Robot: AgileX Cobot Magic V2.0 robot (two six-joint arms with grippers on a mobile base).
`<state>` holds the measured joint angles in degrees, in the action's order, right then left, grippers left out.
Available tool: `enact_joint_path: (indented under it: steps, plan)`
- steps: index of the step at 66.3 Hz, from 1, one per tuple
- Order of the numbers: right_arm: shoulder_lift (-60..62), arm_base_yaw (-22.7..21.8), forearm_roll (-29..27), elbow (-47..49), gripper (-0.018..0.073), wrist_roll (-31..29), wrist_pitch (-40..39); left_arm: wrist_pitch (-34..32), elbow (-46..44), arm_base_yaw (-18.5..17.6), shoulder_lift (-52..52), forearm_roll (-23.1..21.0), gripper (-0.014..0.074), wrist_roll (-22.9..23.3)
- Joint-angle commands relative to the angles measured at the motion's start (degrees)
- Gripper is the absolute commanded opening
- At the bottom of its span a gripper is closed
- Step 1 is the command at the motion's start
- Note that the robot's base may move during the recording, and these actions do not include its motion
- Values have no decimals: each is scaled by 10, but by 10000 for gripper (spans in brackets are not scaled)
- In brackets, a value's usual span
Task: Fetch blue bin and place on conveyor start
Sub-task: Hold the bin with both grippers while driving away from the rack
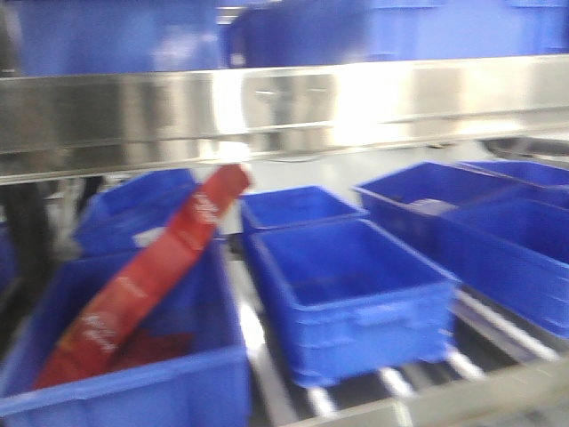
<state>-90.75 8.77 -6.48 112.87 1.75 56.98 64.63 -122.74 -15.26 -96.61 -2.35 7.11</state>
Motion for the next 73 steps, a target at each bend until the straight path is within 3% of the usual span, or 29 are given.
enact_joint_path:
  steps: [1, 73]
  plan:
    - [5, -1, 7, 6, -152, 2, -36, -12, -4, -4, 7, -8, -111, -5]
    - [5, -1, 7, 6, -152, 2, -38, -12, -4, -4, 7, -5, -111, -5]
